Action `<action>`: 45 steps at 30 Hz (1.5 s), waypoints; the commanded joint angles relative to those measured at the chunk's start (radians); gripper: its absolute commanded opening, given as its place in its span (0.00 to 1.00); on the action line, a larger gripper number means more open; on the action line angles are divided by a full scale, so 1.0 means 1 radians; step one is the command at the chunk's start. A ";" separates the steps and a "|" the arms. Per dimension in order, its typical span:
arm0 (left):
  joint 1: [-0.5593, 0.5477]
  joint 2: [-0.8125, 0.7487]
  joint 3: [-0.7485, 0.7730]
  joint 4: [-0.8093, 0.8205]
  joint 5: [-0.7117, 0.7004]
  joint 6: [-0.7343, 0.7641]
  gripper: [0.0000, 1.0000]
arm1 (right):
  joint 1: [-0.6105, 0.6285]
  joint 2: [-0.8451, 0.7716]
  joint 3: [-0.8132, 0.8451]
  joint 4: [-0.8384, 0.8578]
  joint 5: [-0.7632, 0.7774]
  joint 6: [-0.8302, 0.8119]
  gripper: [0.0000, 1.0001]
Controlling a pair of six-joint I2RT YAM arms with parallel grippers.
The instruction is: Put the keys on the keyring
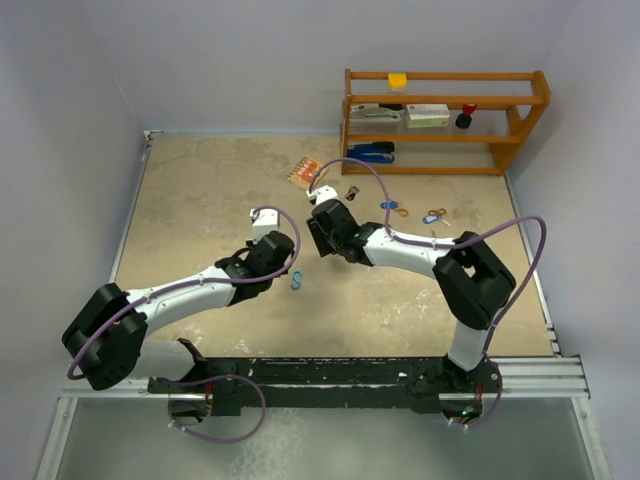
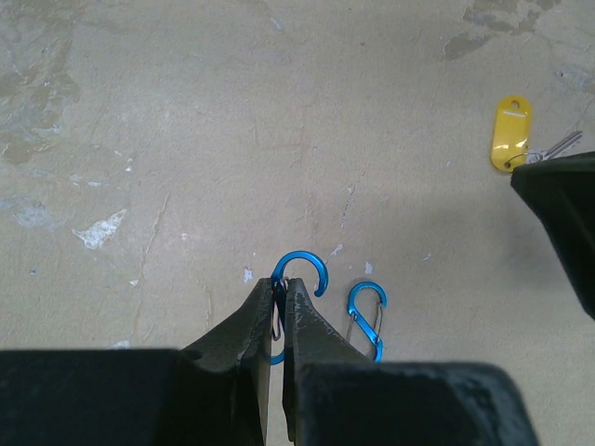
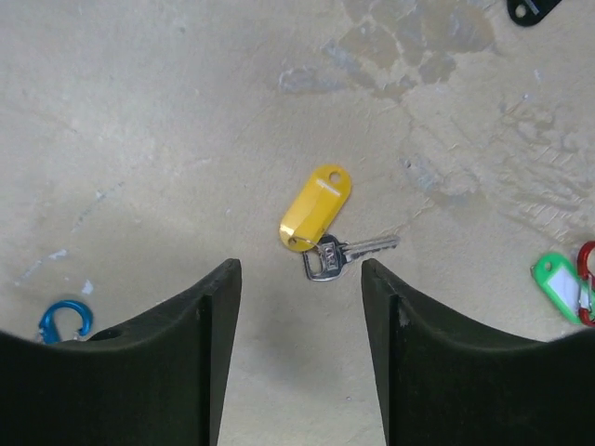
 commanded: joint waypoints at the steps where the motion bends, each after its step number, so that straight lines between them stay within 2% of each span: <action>1: 0.006 -0.033 0.012 0.026 -0.005 0.021 0.00 | 0.000 0.013 0.037 -0.022 -0.019 -0.012 0.59; 21: 0.006 -0.030 0.003 0.026 -0.013 0.017 0.00 | -0.147 0.047 -0.051 0.163 -0.334 -0.036 0.53; 32: 0.008 -0.018 0.001 0.029 -0.013 0.012 0.00 | -0.158 0.061 -0.069 0.167 -0.380 -0.046 0.49; 38: 0.008 -0.016 0.000 0.029 -0.014 0.013 0.00 | -0.162 0.067 -0.077 0.172 -0.386 -0.042 0.41; 45: 0.008 -0.012 0.001 0.027 -0.014 0.012 0.00 | -0.166 0.072 -0.078 0.173 -0.392 -0.043 0.36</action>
